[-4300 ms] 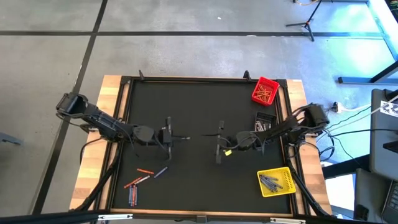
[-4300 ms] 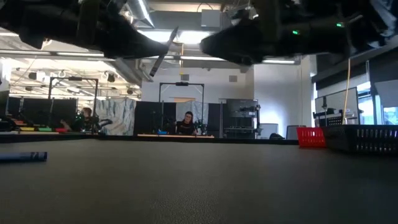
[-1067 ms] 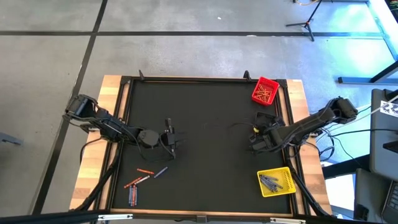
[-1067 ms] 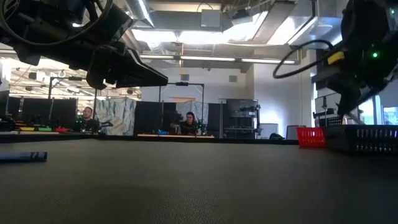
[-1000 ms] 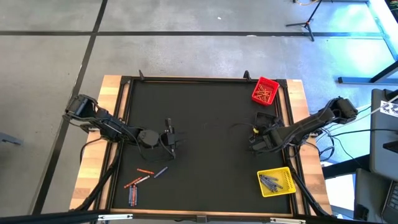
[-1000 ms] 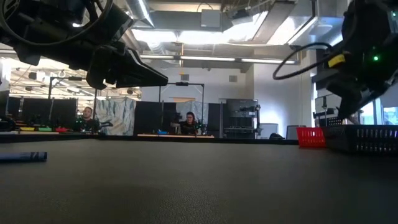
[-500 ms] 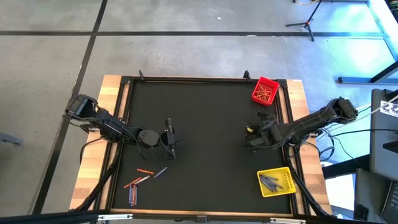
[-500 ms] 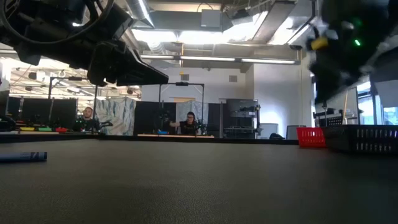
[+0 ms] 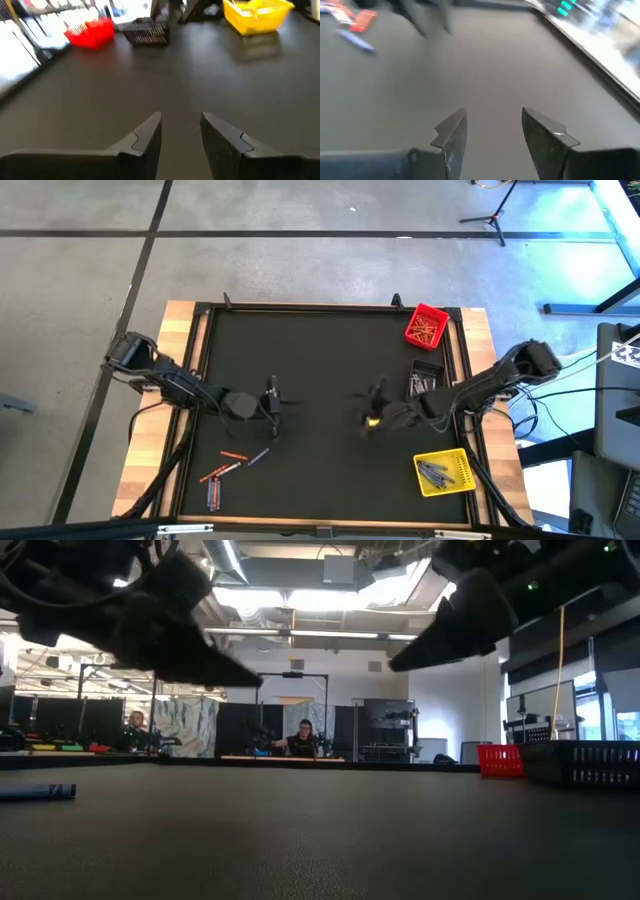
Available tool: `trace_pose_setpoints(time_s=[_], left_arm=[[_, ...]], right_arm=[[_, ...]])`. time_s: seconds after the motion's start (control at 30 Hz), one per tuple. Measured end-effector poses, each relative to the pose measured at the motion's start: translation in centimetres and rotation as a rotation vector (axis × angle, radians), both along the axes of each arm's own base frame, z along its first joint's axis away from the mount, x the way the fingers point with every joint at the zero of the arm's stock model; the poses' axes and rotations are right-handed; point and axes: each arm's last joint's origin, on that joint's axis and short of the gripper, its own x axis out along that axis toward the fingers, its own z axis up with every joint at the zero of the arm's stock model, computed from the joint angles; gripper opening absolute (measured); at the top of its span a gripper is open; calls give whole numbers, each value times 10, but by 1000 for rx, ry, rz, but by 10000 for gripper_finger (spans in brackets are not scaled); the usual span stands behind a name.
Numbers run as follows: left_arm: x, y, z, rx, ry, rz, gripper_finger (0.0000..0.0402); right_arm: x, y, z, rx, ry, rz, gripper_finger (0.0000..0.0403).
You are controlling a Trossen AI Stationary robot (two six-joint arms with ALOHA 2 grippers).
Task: Sort crayons
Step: Put the blue crayon into the yellow bin
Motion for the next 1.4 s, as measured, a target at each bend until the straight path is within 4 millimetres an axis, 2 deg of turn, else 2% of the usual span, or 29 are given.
trace_pose_setpoints(time_s=[0.13,0.3,0.5,0.7,0.8,0.97,1.1,1.3,1.4], left_arm=[[-6,-10,-8,-89,69,-7,128],[-6,-32,-7,-136,206,-44,128],[1,-59,19,-177,515,15,128],[-12,-81,55,-273,720,174,127],[-22,-90,61,-363,783,238,127],[-40,-104,53,-510,825,329,127],[-47,-110,50,-560,817,375,127],[-41,-111,51,-560,736,358,127],[-36,-111,45,-554,735,365,127]], right_arm=[[15,7,-6,-39,-73,131,188],[23,11,-12,-68,-95,177,188],[21,15,-22,33,-37,200,188],[14,32,-25,100,-3,314,188],[11,40,-24,98,-4,346,188],[8,47,-24,99,0,370,188],[4,52,-27,113,28,375,188],[2,54,-31,135,60,374,188],[0,57,-31,152,61,384,188]])
